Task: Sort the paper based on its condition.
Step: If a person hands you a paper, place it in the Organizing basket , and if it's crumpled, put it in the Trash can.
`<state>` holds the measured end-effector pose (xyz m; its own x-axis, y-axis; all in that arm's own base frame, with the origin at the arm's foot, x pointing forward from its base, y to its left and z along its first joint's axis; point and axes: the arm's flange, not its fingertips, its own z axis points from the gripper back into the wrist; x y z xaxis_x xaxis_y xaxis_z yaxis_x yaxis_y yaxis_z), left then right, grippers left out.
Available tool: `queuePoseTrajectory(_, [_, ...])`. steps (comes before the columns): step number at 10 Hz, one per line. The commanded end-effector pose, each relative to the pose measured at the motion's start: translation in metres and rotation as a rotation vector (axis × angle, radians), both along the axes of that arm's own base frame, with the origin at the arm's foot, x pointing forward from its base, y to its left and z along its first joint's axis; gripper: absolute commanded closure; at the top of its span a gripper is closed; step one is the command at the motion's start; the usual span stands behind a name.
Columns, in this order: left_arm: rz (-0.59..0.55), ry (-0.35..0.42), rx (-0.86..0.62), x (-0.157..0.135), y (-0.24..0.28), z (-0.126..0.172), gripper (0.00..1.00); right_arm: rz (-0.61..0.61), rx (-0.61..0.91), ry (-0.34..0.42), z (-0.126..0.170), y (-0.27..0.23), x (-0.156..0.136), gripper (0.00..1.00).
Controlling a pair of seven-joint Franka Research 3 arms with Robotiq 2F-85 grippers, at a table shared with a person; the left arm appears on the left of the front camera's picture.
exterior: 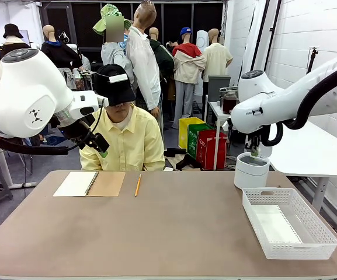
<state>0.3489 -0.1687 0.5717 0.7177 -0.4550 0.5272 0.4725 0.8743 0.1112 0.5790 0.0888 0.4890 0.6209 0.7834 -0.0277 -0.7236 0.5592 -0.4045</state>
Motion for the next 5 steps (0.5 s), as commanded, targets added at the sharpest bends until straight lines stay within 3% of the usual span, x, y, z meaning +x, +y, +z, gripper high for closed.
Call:
queuePoseTrajectory(1, [-0.004,-0.003,0.005,0.0,0.001,0.0,0.0,-0.021,-0.049,-0.043,-0.008,0.001,0.017,0.84])
queuePoseTrajectory(5, [-0.004,-0.003,0.005,0.0,0.001,0.0,0.0,-0.029,-0.062,-0.072,-0.025,0.0,0.037,0.84])
